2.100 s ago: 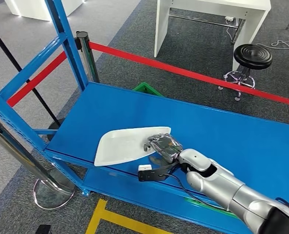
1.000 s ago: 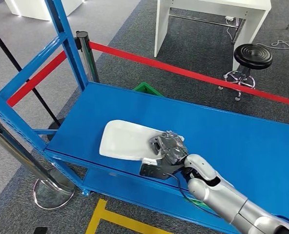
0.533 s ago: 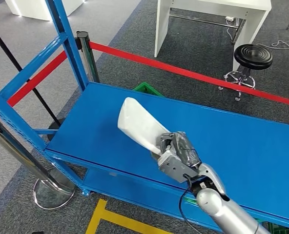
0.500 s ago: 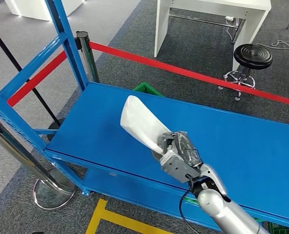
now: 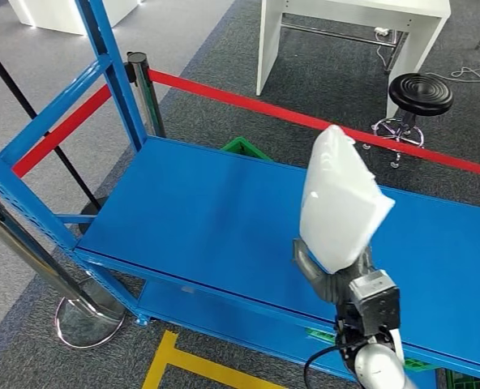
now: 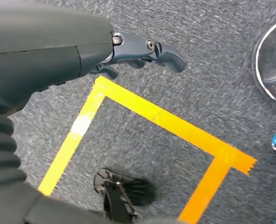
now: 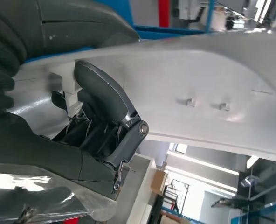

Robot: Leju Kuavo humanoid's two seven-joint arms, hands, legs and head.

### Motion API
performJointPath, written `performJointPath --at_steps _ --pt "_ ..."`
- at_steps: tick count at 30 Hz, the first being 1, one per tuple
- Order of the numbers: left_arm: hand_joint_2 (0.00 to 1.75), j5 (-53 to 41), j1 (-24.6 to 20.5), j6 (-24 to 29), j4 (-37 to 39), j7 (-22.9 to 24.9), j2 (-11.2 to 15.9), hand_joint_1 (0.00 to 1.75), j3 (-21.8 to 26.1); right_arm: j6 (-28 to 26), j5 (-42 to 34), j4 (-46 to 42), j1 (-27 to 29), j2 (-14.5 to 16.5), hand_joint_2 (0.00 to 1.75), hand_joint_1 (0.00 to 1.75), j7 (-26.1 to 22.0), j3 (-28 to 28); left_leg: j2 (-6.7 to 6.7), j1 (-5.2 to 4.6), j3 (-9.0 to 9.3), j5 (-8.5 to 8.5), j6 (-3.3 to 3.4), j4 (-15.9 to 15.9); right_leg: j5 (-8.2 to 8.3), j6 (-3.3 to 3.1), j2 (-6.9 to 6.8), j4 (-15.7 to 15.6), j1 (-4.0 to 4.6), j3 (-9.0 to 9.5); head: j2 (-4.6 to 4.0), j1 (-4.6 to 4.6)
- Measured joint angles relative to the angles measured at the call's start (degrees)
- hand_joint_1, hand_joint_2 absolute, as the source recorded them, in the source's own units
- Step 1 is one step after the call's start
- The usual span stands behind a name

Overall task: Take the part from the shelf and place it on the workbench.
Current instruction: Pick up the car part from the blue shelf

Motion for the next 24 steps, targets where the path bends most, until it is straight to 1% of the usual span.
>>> performJointPath --at_steps 7,13,18,24 --pt "1.75 0.4 0.5 -2.1 -4.4 -0.6 -2.2 0.00 1.7 -0.4 -1.8 -4.0 3.7 1.6 1.75 1.75 -2.3 -1.8 0.01 0.00 0.02 -0.01 -0.01 0.0 0.00 0.00 0.01 0.0 0.00 0.00 0.00 0.00" --pt "1.75 0.2 0.9 -3.7 -9.1 -0.7 -4.5 0.00 3.0 -2.9 -2.2 -7.5 7.1 2.5 1.75 1.75 -5.7 -1.9 0.01 0.00 0.01 -0.01 -0.01 0.0 0.00 0.00 0.02 0.0 0.00 0.01 0.00 0.00" --pt "1.75 1.0 0.9 -4.5 -11.9 0.0 -6.1 0.00 4.4 -2.4 -4.2 -9.6 8.9 2.7 1.75 1.75 -5.4 -1.8 0.01 0.00 0.01 -0.02 -0.01 0.0 -0.01 0.00 0.02 0.0 0.00 -0.01 -0.02 -0.01" --pt "1.75 0.3 0.9 -4.4 -13.3 0.1 -6.8 0.00 5.6 -1.8 -7.1 -10.5 9.8 2.8 1.75 1.75 -6.0 -1.8 0.01 0.00 0.03 -0.02 -0.01 0.0 -0.01 0.00 0.02 0.0 0.00 -0.06 0.00 -0.01"
